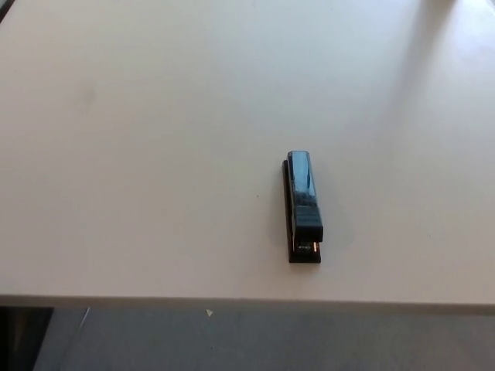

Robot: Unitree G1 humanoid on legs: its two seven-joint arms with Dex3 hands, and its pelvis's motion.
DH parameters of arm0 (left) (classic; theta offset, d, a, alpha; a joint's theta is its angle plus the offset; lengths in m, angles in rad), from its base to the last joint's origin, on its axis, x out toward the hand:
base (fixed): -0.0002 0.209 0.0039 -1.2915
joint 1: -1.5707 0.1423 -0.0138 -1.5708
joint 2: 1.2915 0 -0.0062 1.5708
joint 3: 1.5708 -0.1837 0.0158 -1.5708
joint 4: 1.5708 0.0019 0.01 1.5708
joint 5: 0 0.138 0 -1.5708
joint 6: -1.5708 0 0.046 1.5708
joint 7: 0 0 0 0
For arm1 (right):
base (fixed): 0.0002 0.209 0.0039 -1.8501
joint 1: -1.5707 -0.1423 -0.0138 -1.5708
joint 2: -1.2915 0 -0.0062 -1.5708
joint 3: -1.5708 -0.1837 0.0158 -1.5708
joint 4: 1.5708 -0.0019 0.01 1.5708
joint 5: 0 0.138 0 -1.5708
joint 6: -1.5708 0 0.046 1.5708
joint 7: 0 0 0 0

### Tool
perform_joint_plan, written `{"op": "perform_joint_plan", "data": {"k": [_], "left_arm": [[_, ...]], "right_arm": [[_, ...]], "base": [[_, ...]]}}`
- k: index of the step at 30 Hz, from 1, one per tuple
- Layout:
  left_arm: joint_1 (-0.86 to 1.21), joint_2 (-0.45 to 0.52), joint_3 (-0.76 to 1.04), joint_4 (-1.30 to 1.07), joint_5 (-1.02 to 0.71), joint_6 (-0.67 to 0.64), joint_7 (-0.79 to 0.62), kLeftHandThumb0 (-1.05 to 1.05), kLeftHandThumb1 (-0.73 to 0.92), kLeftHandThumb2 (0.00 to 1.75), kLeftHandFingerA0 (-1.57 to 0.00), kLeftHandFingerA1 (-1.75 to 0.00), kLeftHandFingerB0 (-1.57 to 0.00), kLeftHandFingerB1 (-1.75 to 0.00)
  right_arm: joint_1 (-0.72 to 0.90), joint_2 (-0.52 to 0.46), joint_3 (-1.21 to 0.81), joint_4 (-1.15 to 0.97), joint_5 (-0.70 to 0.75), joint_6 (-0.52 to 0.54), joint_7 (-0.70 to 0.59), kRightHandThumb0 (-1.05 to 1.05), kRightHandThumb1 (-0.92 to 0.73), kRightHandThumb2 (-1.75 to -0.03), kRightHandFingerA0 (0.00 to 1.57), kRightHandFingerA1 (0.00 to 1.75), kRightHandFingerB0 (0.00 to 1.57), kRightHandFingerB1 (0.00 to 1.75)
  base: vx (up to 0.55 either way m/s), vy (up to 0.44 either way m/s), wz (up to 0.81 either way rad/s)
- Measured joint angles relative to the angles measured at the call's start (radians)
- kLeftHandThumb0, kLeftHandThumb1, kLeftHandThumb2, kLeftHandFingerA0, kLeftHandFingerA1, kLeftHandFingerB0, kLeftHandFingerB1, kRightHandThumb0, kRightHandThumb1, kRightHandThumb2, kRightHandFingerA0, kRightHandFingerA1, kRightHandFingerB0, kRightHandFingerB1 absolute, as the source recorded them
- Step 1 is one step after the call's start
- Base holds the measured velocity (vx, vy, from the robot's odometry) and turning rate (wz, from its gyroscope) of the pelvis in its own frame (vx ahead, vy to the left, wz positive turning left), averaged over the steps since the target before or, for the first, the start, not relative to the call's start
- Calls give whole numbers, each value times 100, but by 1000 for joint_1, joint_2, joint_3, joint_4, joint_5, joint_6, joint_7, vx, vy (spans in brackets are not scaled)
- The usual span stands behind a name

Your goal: The robot uses its right hand to press on the stapler that is in the middle of the desk

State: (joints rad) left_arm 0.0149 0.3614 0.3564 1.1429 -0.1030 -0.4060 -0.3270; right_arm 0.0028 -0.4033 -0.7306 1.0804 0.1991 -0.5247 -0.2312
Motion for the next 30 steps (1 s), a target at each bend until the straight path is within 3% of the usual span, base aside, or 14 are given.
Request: {"op": "perform_joint_plan", "data": {"k": [4, 7, 10, 14, 16, 18, 19, 21, 22, 25, 27, 28, 29, 30], "left_arm": [[-4, 1, -6, -1, 0, 0, 1, -62, 90, 107, 0, -25, 0, -21], [-7, 1, -8, -1, 0, 0, 0, -63, 91, 110, 0, -25, 0, -21], [-8, 0, -11, 0, 1, 0, 0, -63, 91, 111, 0, -27, 0, -22], [-9, 0, -14, 1, 1, 0, 0, -62, 92, 112, 0, -27, 0, -21], [-10, 0, -15, 1, 1, 0, 0, -62, 92, 111, 0, -27, 0, -21], [-10, 0, -16, 2, 2, 0, 0, -63, 91, 112, 0, -27, 0, -21], [-10, 0, -17, 2, 2, 0, 0, -62, 90, 111, 0, -28, 0, -23], [-14, 0, -18, 2, 2, 0, 0, -61, 90, 109, 0, -27, 0, -21], [-18, 0, -20, 3, 2, 0, 0, -61, 90, 109, 0, -27, 0, -21], [-24, 0, -24, 3, 2, 0, 0, -62, 92, 110, 0, -25, 0, -20], [-25, 0, -26, 4, 3, 0, 0, -63, 91, 109, 0, -25, 0, -20], [-28, 0, -29, 5, 3, 0, 0, -63, 91, 109, 0, -25, 0, -20], [-30, 0, -30, 6, 3, 0, 0, -63, 90, 110, 0, -27, 0, -21], [-31, 0, -31, 7, 3, 0, 0, -62, 90, 110, 0, -28, 0, -22]], "right_arm": [[-6, -22, -51, -107, 31, 6, -15, -10, -82, -64, 116, 92, 67, 103], [-18, -35, -67, -214, 39, 16, -26, -13, -81, -64, 118, 91, 70, 98], [-25, -39, -74, -313, 41, 33, -38, -19, -82, -63, 114, 103, 67, 83], [-51, -40, -77, -448, 43, 63, -51, -9, -78, -63, 110, 109, 77, 86], [-73, -43, -75, -513, 42, 83, -56, -16, -78, -63, 116, 109, 76, 95], [-113, -49, -64, -580, 43, 108, -63, -6, -81, -65, 121, 109, 74, 102], [-130, -52, -58, -599, 43, 116, -64, -4, -71, -80, 126, 105, 77, 101], [-193, -70, -34, -659, 43, 145, -67, 0, -69, -85, 130, 99, 82, 103], [-250, -83, -13, -697, 42, 167, -69, 0, -69, -85, 130, 99, 82, 103], [-351, -101, 33, -742, 37, 203, -72, -16, -78, -63, 131, 100, 84, 86], [-394, -105, 55, -757, 34, 219, -75, -10, -78, -71, 127, 101, 79, 104], [-462, -106, 92, -781, 30, 245, -76, -10, -78, -71, 127, 101, 79, 104], [-501, -106, 114, -788, 29, 256, -75, 6, -76, -81, 123, 101, 73, 103], [-534, -106, 133, -790, 29, 265, -73, 8, -75, -83, 125, 99, 78, 94]], "base": [[0, 0, 0], [0, 0, 0], [0, 0, 0], [0, 0, 0], [0, 0, 0], [0, 0, 0], [0, 0, 0], [0, 0, 0], [0, 0, 0], [0, 0, 0], [0, 0, 0], [0, 0, 0], [0, 0, 0], [0, 0, 0]]}}
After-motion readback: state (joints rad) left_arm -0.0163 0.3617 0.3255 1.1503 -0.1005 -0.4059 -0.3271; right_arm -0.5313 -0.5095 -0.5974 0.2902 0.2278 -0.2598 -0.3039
